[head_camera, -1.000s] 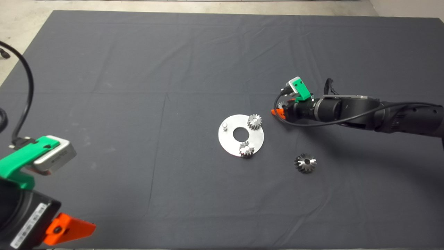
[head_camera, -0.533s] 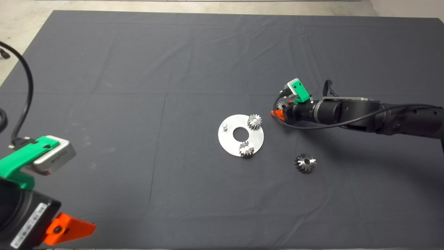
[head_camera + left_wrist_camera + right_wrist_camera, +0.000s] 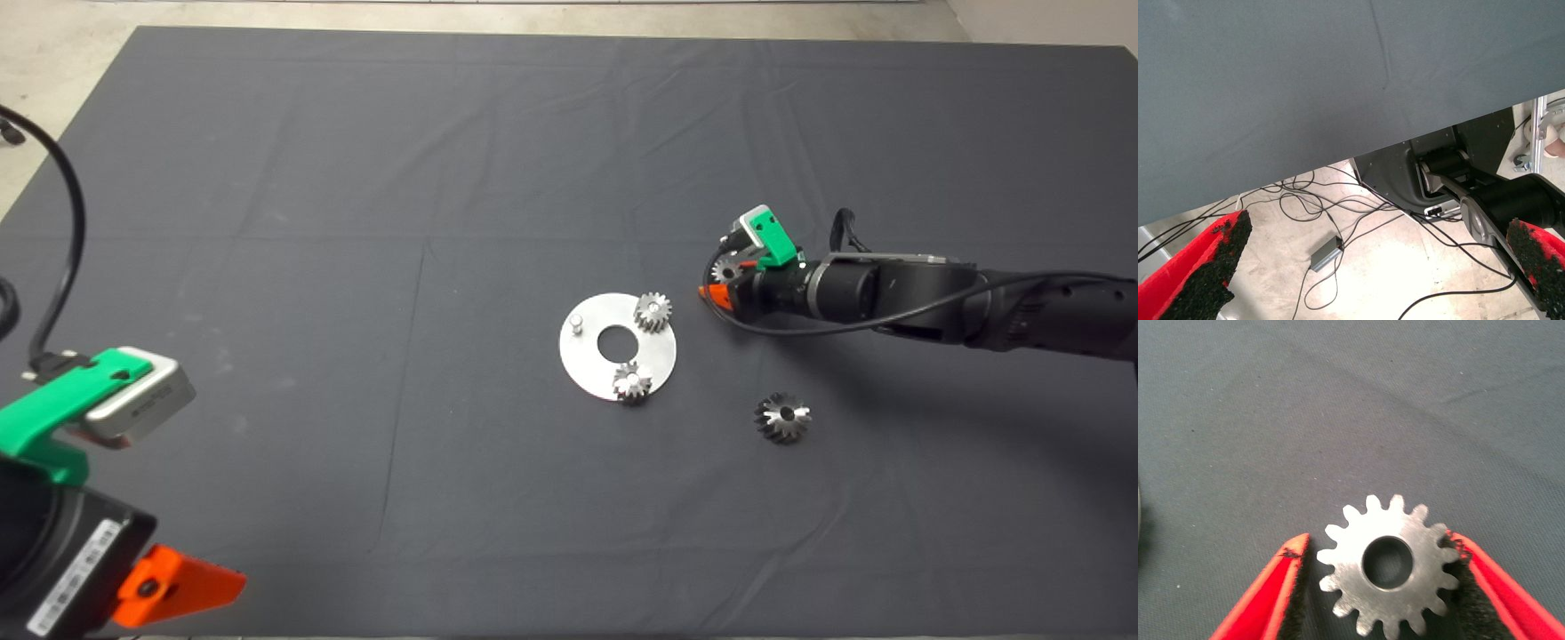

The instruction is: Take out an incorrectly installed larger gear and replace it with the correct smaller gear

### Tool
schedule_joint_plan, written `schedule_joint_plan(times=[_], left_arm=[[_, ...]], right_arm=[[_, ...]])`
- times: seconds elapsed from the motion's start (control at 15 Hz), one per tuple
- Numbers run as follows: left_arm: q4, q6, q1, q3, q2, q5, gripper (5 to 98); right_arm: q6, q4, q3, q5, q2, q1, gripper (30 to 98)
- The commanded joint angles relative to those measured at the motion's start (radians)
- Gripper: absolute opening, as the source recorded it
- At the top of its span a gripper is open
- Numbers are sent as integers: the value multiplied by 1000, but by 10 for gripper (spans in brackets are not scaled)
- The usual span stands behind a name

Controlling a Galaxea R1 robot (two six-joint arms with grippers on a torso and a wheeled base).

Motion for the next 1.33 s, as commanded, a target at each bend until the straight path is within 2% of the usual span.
schedule_joint_plan(times=[0.0,0.13,0.27,0.4,0.47,0.93,1.0,1.13,1.27], left_arm=[[-16,-4,-9,12,-1,6,982],[-16,-5,-9,12,-1,6,982],[-16,-5,-9,12,-1,6,982],[-16,-4,-9,12,-1,6,982],[-16,-4,-9,12,-1,6,982],[-16,-4,-9,12,-3,6,982],[-16,-4,-9,12,-3,6,982],[-16,-4,-8,12,-3,6,982],[-16,-4,-8,12,-3,4,982]], right_arm=[[1,-13,5,-1,-11,13,511],[1,-13,2,-1,-8,13,503],[1,-13,2,-1,-8,13,458],[3,-13,0,-1,-4,12,458],[3,-13,-1,-3,-2,12,436],[3,-13,7,-10,-3,13,420],[7,-8,14,-9,-11,22,420],[9,-4,104,-12,-37,52,419],[10,18,175,-43,-45,139,411]])
